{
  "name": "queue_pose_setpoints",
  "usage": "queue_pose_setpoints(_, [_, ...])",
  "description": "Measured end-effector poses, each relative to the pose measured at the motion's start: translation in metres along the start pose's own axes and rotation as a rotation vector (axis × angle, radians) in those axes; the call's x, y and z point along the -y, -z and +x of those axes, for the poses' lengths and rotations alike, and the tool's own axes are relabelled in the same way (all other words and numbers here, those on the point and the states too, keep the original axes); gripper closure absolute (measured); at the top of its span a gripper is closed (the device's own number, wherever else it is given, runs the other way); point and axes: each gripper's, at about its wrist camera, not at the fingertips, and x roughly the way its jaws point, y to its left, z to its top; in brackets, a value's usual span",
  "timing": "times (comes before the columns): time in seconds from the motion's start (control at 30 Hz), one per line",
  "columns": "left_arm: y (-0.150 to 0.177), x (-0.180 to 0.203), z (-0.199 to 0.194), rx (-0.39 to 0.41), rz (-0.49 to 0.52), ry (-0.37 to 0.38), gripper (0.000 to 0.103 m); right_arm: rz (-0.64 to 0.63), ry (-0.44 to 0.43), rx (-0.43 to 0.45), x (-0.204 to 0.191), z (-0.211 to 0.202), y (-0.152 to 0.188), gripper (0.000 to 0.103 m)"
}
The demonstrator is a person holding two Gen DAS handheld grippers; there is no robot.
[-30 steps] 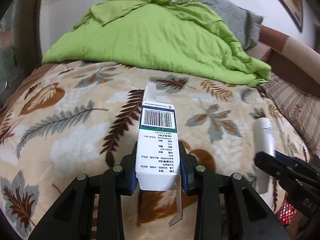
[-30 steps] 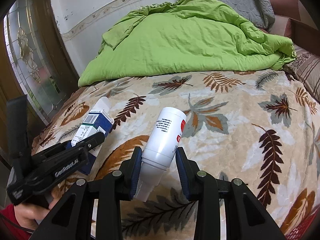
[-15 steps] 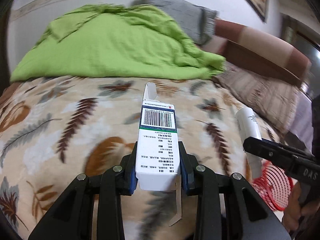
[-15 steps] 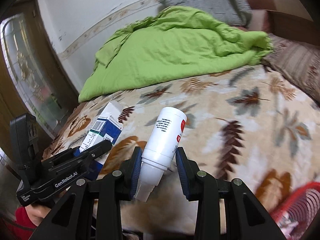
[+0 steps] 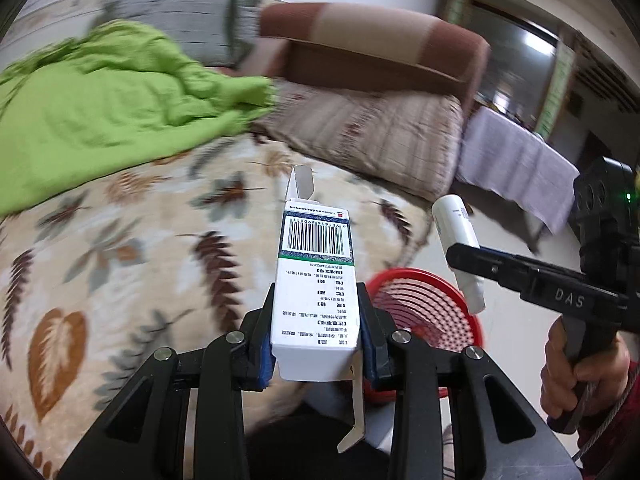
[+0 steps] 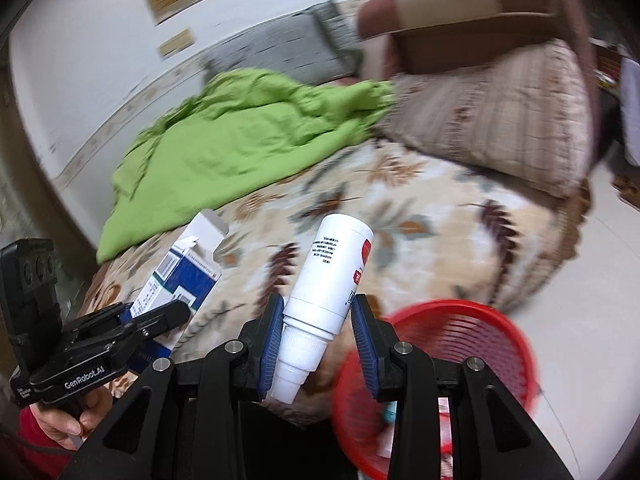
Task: Collect trash
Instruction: 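Carry the medicine box and white bottle with both tools over the wastebasket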
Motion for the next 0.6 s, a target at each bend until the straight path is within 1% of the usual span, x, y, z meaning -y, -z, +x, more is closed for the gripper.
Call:
queue_pose_setpoints(0.13, [-0.002, 0.028, 0.017, -0.029, 0.041, 0.031, 0.071, 0.051, 0.044, -0.001, 0.028, -0.015, 0.007, 0.066])
queue_pose_setpoints(0.27, [0.001, 0.052, 0.029, -0.054, 0.081, 0.044, 0.071, 0.083, 0.070, -0.013, 0.045, -0.019, 0.015, 0.066])
queue_pose_setpoints(0.5, [0.008, 0.083, 0.059, -0.098, 0.156, 0.026, 0.071, 0.119, 0.106, -0.031, 0.067, -0.022, 0.028, 0.066])
queue_pose_setpoints(0.6, [0.010, 0.090, 0.068, -0.112, 0.177, 0.016, 0.071, 0.128, 0.116, -0.037, 0.072, -0.023, 0.031, 0.066])
